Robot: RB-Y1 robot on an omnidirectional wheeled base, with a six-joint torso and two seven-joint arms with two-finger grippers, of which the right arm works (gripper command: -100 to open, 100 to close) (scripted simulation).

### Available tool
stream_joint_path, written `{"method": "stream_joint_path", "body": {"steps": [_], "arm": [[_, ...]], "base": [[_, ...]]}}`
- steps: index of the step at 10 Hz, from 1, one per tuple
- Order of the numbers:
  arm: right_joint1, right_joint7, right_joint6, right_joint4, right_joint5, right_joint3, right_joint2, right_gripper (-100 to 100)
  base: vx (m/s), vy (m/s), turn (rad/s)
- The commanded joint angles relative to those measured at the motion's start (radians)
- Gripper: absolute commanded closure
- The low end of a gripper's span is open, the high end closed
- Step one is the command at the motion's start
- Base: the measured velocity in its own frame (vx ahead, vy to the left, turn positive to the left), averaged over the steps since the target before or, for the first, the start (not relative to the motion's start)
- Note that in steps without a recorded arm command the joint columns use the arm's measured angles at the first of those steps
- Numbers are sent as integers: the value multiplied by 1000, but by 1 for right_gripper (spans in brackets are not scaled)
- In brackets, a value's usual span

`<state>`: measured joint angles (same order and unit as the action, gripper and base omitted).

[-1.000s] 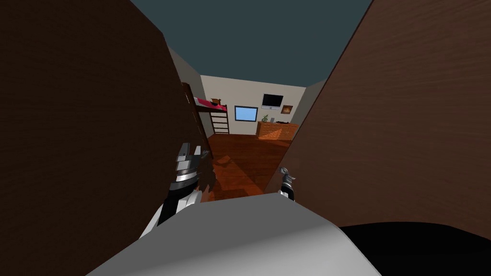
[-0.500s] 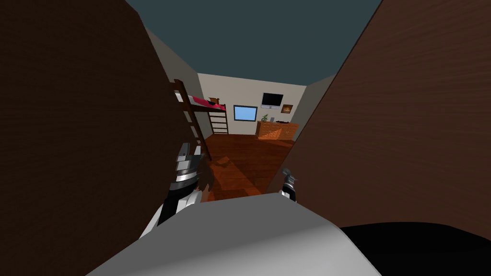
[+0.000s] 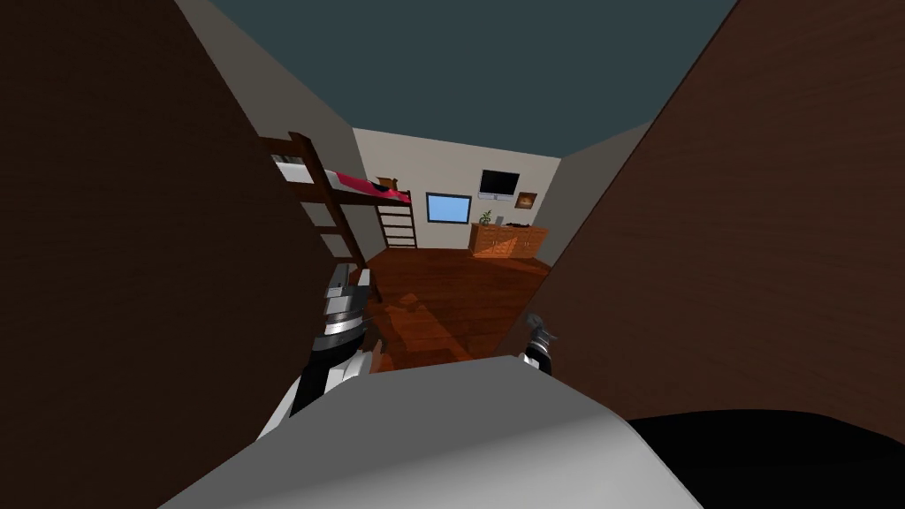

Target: Push the door open

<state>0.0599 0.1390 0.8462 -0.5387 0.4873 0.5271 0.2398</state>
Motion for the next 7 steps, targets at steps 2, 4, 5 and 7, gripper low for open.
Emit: {"method": "stream_joint_path", "body": {"steps": [2,4,5,7], "arm": [[-6,14,2,-2,14,24,6,100],[-7,21,5,2,26,41,9,100],[-8,24,6,4,31,49,10,100],[-10,29,8,8,40,63,13,100]], "base": [[172,-49,-38],[80,-18,-17],[188,-3,-74],[177,-36,-54]]}}
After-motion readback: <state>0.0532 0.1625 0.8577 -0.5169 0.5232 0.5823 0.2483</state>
